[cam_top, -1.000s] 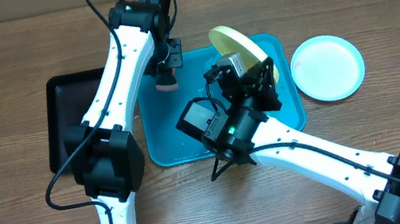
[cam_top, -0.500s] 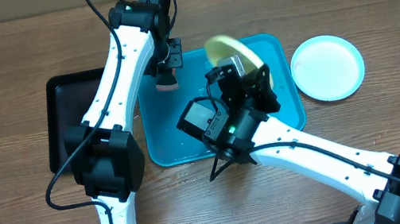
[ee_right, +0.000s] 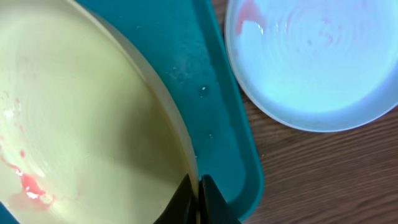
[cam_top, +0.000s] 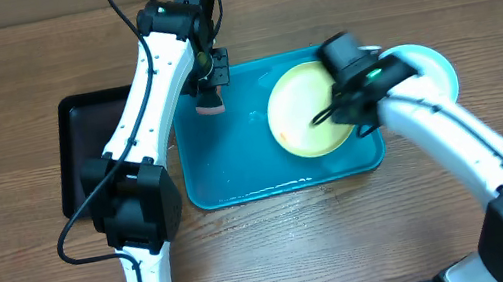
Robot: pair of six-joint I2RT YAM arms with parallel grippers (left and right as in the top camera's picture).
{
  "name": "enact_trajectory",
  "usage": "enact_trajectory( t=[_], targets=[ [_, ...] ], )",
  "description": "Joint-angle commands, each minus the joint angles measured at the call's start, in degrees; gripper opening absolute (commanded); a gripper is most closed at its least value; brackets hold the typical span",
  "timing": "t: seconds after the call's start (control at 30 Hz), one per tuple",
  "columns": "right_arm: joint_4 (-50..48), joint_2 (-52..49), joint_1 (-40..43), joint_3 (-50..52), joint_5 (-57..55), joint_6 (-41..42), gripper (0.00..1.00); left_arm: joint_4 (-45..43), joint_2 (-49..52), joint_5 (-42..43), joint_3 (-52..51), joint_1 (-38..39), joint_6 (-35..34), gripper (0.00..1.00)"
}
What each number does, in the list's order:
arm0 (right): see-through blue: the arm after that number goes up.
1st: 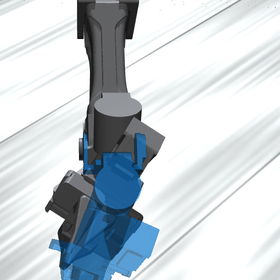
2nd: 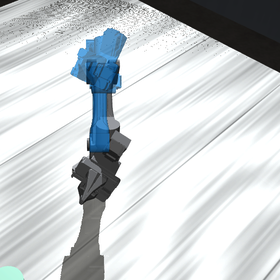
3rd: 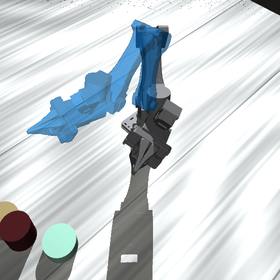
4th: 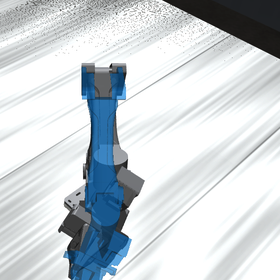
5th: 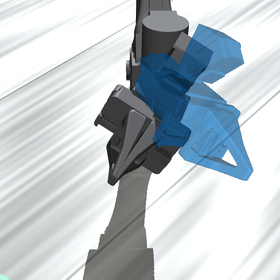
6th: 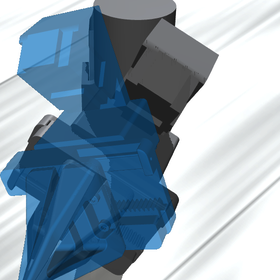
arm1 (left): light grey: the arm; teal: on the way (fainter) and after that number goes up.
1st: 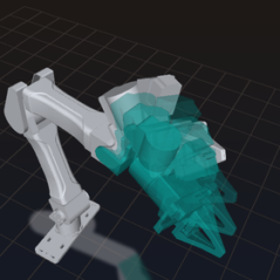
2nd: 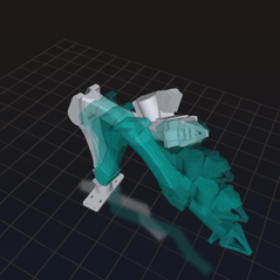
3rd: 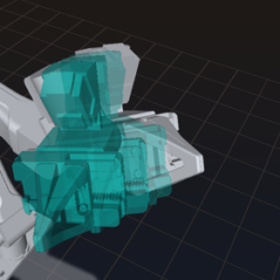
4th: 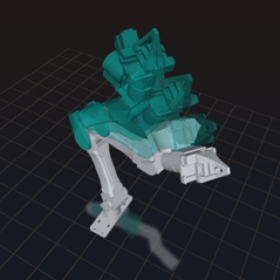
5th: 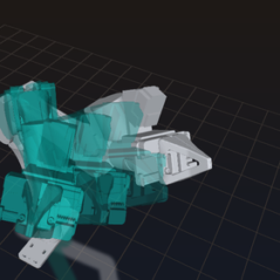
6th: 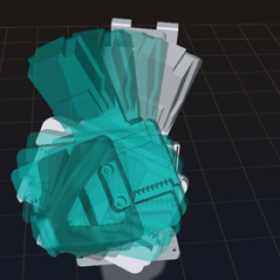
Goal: Clean dirty plates on tray and stack at the side
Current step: 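Carry the yellow plate right and stack it on the light blue plate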
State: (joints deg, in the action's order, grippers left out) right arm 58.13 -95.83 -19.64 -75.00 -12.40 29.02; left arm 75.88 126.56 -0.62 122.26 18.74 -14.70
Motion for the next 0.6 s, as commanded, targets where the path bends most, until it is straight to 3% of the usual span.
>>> enact_trajectory(
  t=[0.0, 0.27, 0.57],
  targets=[
    [-0.02, 2.29, 9.40, -1.53, 18.82, -4.02, 0.04, 0.15, -0.35, 0.68, -0.28, 0.02, -0.76, 0.04],
    [-0.85, 2.27, 29.46, -1.44, 21.00, -4.00, 0.04, 0.15, -0.35, 0.68, -0.28, 0.02, -0.76, 0.05],
    [-7.45, 0.87, 37.53, 3.54, 16.48, -3.54, 0.04, 0.15, -0.35, 0.68, -0.28, 0.02, -0.76, 0.04]
  ],
)
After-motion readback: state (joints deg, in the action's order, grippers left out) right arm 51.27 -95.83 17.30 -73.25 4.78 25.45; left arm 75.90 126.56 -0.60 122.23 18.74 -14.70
